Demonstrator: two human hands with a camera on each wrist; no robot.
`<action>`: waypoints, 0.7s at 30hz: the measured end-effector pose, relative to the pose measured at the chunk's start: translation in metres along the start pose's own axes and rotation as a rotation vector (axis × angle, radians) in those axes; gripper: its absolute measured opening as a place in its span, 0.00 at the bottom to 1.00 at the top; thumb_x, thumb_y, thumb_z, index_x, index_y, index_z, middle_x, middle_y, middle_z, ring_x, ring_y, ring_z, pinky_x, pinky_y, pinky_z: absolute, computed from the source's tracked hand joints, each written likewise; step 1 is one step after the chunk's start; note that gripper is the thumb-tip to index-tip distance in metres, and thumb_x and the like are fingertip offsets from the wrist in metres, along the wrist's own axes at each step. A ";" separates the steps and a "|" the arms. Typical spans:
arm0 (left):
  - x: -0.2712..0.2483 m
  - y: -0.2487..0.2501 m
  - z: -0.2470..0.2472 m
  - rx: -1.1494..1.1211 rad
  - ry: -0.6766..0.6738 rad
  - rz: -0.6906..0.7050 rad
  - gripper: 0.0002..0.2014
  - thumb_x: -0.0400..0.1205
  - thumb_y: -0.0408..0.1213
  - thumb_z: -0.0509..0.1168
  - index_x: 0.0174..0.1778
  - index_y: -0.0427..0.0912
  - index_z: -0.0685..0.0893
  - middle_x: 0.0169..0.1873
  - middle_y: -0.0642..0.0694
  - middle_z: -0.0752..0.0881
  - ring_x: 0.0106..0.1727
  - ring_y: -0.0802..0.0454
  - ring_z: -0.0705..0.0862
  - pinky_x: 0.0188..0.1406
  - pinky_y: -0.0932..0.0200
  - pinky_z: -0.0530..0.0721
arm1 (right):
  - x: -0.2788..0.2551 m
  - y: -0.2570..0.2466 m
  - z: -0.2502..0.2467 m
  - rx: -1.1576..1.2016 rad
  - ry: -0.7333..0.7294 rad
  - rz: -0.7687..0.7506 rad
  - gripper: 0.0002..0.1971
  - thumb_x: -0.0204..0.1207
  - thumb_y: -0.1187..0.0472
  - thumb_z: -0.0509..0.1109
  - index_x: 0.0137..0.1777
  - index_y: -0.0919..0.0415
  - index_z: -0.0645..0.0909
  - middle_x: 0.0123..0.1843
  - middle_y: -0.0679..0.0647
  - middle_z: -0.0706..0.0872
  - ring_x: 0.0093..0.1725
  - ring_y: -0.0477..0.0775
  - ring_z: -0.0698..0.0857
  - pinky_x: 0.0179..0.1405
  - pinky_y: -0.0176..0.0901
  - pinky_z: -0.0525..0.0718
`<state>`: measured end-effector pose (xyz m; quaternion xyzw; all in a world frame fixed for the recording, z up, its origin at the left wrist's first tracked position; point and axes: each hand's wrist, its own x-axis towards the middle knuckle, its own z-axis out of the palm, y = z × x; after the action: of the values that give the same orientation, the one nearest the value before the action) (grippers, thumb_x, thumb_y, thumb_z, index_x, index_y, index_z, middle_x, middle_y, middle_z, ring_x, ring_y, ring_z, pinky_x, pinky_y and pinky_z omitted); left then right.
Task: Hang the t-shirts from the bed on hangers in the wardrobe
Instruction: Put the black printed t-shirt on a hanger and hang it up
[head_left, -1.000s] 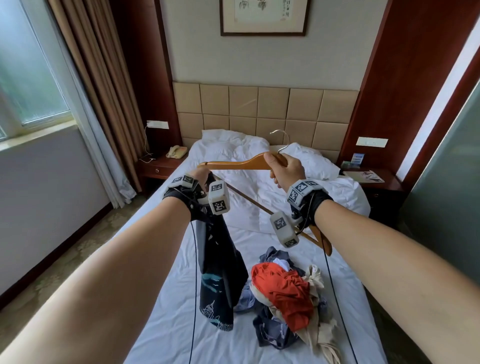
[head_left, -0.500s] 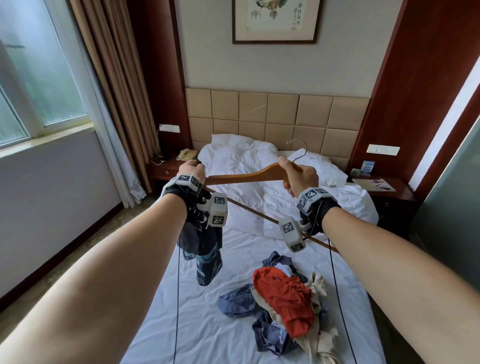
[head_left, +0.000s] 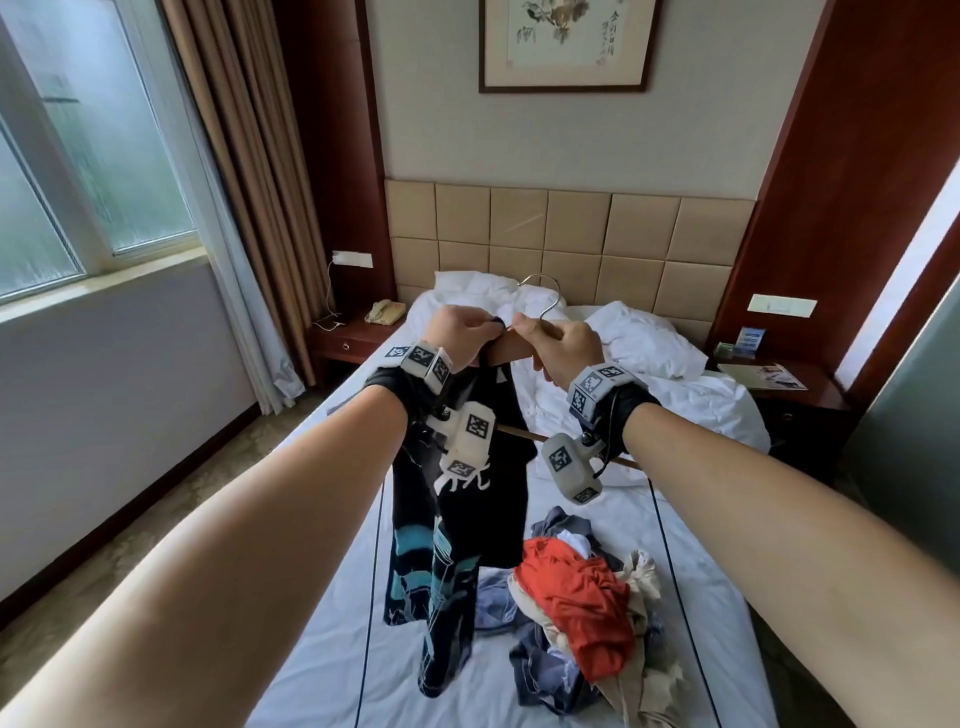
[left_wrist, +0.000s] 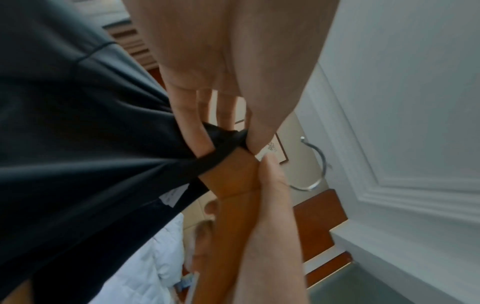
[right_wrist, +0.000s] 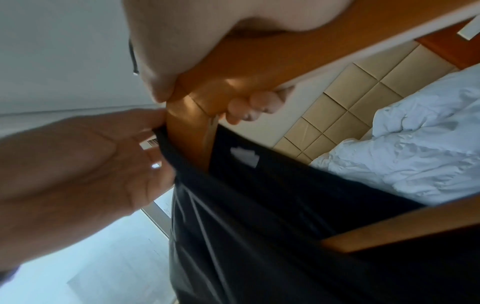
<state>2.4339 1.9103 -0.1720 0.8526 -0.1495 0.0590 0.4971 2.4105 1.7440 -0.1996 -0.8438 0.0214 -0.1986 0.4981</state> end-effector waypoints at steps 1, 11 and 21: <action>-0.001 0.007 0.001 -0.101 -0.014 -0.027 0.08 0.83 0.37 0.67 0.51 0.37 0.89 0.41 0.45 0.86 0.47 0.49 0.87 0.44 0.53 0.90 | 0.000 -0.002 0.003 0.023 -0.012 -0.017 0.32 0.73 0.30 0.68 0.31 0.63 0.78 0.24 0.52 0.82 0.20 0.48 0.79 0.24 0.38 0.79; -0.009 0.052 0.007 -0.007 -0.319 -0.085 0.12 0.82 0.46 0.62 0.59 0.53 0.83 0.54 0.49 0.83 0.55 0.51 0.83 0.41 0.42 0.92 | 0.027 -0.002 0.020 0.355 -0.201 0.188 0.47 0.59 0.14 0.57 0.60 0.53 0.84 0.46 0.61 0.89 0.42 0.63 0.87 0.37 0.55 0.85; 0.000 0.029 0.017 0.315 -0.256 -0.142 0.26 0.78 0.64 0.63 0.54 0.42 0.79 0.47 0.41 0.81 0.36 0.40 0.91 0.30 0.50 0.91 | 0.011 -0.001 0.007 0.450 -0.371 0.356 0.29 0.62 0.32 0.65 0.41 0.61 0.82 0.31 0.59 0.79 0.31 0.58 0.78 0.34 0.48 0.77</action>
<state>2.4244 1.8829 -0.1565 0.9288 -0.1401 -0.0621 0.3375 2.4229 1.7473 -0.1983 -0.7176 0.0329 0.0486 0.6940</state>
